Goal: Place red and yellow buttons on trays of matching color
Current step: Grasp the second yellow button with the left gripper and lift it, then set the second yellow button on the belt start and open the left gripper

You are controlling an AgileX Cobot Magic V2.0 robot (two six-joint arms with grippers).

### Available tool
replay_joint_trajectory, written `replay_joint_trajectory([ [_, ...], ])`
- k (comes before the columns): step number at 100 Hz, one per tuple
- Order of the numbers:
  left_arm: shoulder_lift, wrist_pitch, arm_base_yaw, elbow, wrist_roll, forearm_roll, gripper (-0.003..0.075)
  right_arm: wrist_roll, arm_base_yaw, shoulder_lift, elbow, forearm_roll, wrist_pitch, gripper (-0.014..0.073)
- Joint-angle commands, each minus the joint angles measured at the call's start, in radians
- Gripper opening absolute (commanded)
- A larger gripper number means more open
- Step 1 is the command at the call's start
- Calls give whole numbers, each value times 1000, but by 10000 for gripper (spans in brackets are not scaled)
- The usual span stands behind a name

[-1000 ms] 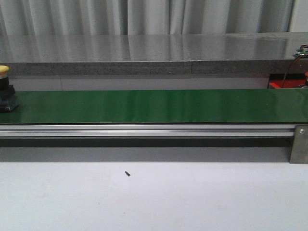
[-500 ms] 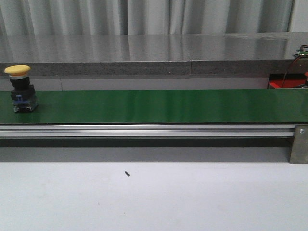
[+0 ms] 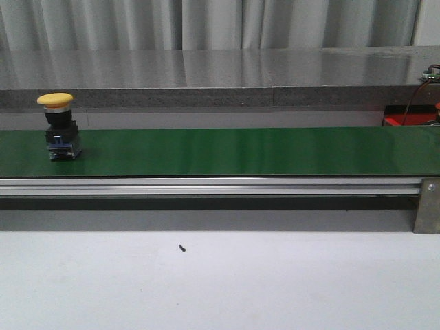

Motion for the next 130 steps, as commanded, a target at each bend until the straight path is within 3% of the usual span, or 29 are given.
replay_joint_trajectory([
  [1,-59,-61,-2,-31,0,-14,452,-2,-2,-2,-23,20,-67,-68],
  [26,-59,-53,-2,-31,0,-14,201,-2,-2,-2,-23,20,-67,-68],
  [35,-67,-35,-2,-31,0,-14,146,-2,-2,-2,-23,20,-67,-68],
  [81,-318,170,-53,-15,0,-93,137,-2,-2,-2,-23,20,-67,-68],
  [130,-523,78,-256,312,0,-113,136,-2,-2,-2,-23,20,-67,-68],
])
